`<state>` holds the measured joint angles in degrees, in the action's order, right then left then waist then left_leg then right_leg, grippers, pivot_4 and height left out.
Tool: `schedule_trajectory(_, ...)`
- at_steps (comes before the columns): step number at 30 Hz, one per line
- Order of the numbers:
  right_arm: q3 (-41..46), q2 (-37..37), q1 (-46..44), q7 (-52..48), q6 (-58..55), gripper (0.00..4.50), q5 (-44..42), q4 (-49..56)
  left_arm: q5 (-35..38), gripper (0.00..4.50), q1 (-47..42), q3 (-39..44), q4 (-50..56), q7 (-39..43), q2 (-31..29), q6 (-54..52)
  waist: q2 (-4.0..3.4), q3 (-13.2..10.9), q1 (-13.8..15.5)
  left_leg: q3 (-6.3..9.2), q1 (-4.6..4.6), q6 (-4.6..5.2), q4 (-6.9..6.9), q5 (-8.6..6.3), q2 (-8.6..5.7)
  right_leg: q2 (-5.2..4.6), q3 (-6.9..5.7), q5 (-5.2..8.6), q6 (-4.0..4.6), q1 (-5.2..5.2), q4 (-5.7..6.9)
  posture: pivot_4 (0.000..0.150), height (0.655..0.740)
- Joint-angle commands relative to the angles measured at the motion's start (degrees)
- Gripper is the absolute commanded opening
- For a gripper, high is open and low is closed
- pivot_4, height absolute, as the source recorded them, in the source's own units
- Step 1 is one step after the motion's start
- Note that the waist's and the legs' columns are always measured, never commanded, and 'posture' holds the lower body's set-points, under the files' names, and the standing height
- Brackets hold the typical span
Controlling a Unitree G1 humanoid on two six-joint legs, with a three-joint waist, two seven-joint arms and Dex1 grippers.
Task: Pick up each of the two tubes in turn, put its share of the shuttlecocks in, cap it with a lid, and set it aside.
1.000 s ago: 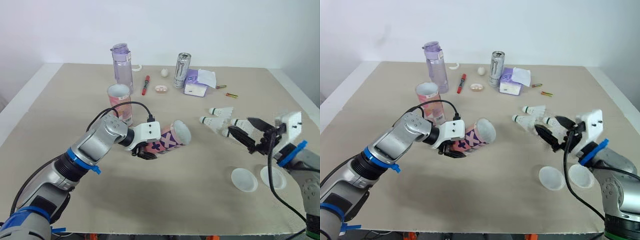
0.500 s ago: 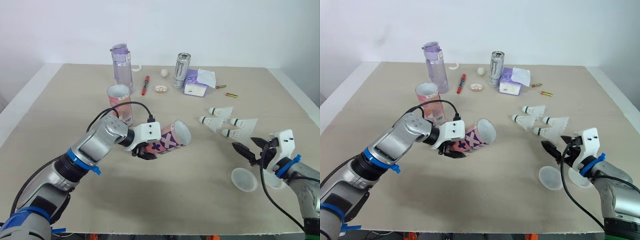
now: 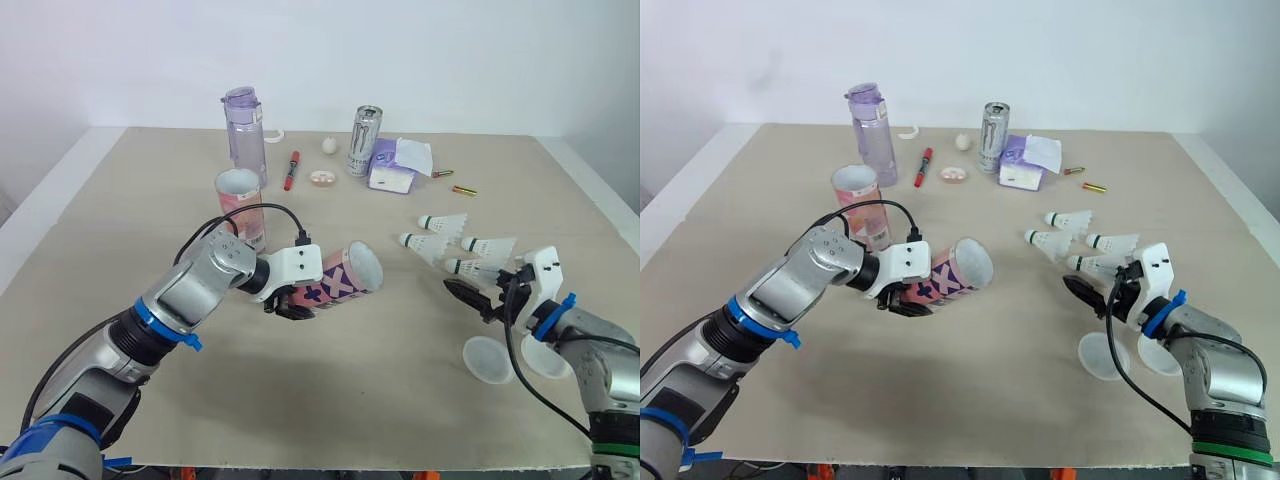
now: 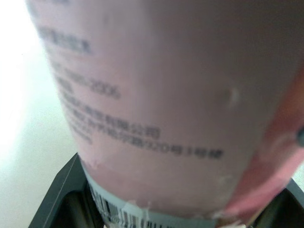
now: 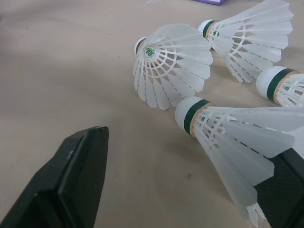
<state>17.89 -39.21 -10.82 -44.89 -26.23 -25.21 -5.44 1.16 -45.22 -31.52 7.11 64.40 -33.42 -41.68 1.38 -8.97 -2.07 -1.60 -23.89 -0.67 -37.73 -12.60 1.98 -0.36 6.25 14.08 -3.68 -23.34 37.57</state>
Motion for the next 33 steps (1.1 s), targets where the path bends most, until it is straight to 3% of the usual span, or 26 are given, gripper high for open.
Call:
schedule_trajectory(1, 0.32, -0.80, -1.41, 0.08, 0.28, 2.96, 0.02, 0.24, -1.26, 2.92, 0.72, -0.07, -0.37, -1.00, -0.57, -0.83, 0.00, 0.00, 0.00, 0.00, 0.00, 0.00, 0.00, 0.00, 0.00, 0.00, 0.00, -0.01, 0.00, 0.00, 0.00, 0.150, 0.7400)
schedule_trajectory(6, 0.20, -0.69, -1.75, 0.20, -0.25, 0.71, 0.29, -0.02, -1.25, 2.92, 0.83, -0.10, -0.44, -1.22, -0.53, -0.75, 0.00, 0.00, 0.00, 0.01, 0.00, 0.01, 0.00, 0.01, -0.01, 0.00, 0.01, -0.01, -0.01, 0.01, 0.00, 0.150, 0.7400)
schedule_trajectory(8, 0.26, -0.55, -1.71, 0.41, -0.57, 0.02, 0.36, 0.06, -1.34, 2.92, 0.77, -0.09, -0.60, -1.30, -0.50, -0.64, 0.00, 0.00, 0.00, 0.01, 0.00, 0.01, 0.00, 0.01, -0.02, 0.00, 0.01, -0.01, -0.01, 0.01, 0.00, 0.150, 0.7400)
schedule_trajectory(16, 0.51, -0.36, -0.79, 1.04, -1.11, 0.02, 0.50, 1.70, -1.37, 2.92, 0.60, -0.06, -1.11, -1.35, -0.41, -0.35, 0.00, 0.00, 0.00, 0.01, 0.01, 0.02, -0.01, 0.01, -0.02, 0.00, 0.02, -0.02, -0.02, 0.01, 0.00, 0.150, 0.7400)
schedule_trajectory(24, 6.04, -9.83, 3.60, -3.04, -1.12, 0.02, -0.53, 17.83, -1.36, 2.92, 0.42, -0.06, -1.68, -0.70, -0.80, 0.20, -0.13, 0.00, 0.05, 0.01, -0.03, 0.02, -0.01, 0.01, -0.12, -0.05, 0.08, 0.00, -0.08, 0.00, 0.01, 0.150, 0.7400)
schedule_trajectory(29, 4.74, -17.64, -1.17, -8.04, 1.86, 0.02, -1.01, 26.44, -1.41, 2.92, -0.04, -0.25, -2.65, -0.13, -0.70, 0.98, -0.13, -0.01, -0.03, 0.03, 0.11, 0.06, -0.04, 0.04, -0.15, -0.04, 0.12, 0.00, 0.00, 0.09, 0.01, 0.150, 0.7400)
schedule_trajectory(33, -0.56, -18.72, -7.75, -11.40, 5.39, 0.02, -2.14, 32.46, -1.38, 2.92, -0.31, -0.38, -3.16, 0.15, -0.53, 1.30, -0.09, -0.03, -0.25, 0.04, 0.13, 0.17, -0.02, 0.11, -0.17, -0.05, 0.14, 0.04, 0.14, 0.09, 0.00, 0.150, 0.7400)
